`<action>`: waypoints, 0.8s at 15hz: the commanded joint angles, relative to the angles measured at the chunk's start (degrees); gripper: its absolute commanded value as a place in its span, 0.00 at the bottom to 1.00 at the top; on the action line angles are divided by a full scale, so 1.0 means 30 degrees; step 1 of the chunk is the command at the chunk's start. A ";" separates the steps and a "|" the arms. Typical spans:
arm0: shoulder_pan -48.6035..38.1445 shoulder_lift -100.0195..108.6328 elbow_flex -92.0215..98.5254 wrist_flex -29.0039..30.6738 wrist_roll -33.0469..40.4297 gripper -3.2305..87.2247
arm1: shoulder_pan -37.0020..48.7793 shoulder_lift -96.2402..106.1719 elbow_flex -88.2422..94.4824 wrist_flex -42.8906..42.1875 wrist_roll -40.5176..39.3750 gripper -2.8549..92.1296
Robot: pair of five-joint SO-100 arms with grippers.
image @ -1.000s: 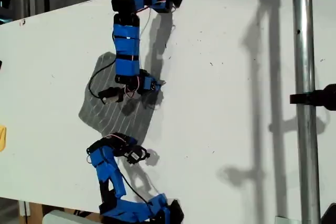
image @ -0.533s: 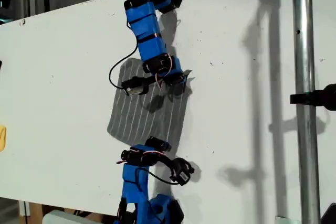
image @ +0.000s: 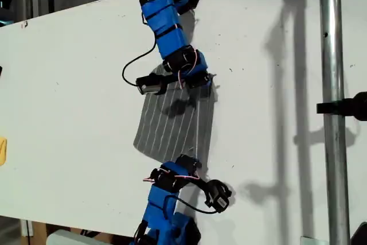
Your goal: Grasp corners of a towel and fold twice.
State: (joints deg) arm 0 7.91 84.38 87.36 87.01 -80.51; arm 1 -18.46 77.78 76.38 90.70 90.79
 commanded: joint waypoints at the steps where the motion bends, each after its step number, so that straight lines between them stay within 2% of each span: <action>1: -0.2783 0.1611 -0.0117 -0.0381 0.2871 0.00 | 0.1729 0.3047 0.1289 0.1289 -0.0879 0.03; 5: -1.0049 -0.0352 -0.2402 -0.0996 1.0605 0.00 | 0.7676 0.6299 0.4980 0.0791 -0.5508 0.03; 7: -1.3154 -0.3574 -0.6592 0.0322 1.3564 0.00 | 1.1309 0.6973 0.5859 0.0029 -0.8613 0.03; 9: -1.5264 -0.7090 -1.2188 0.2109 1.5557 0.00 | 1.4648 0.7324 0.5889 -0.0439 -1.1396 0.03; 12: -1.7520 -0.7031 -1.3623 0.1816 1.6846 0.00 | 1.8574 0.7500 0.4248 -0.0029 -1.4736 0.03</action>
State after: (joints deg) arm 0 -40.25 61.35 49.66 91.05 -31.29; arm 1 32.43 96.77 92.99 89.38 50.45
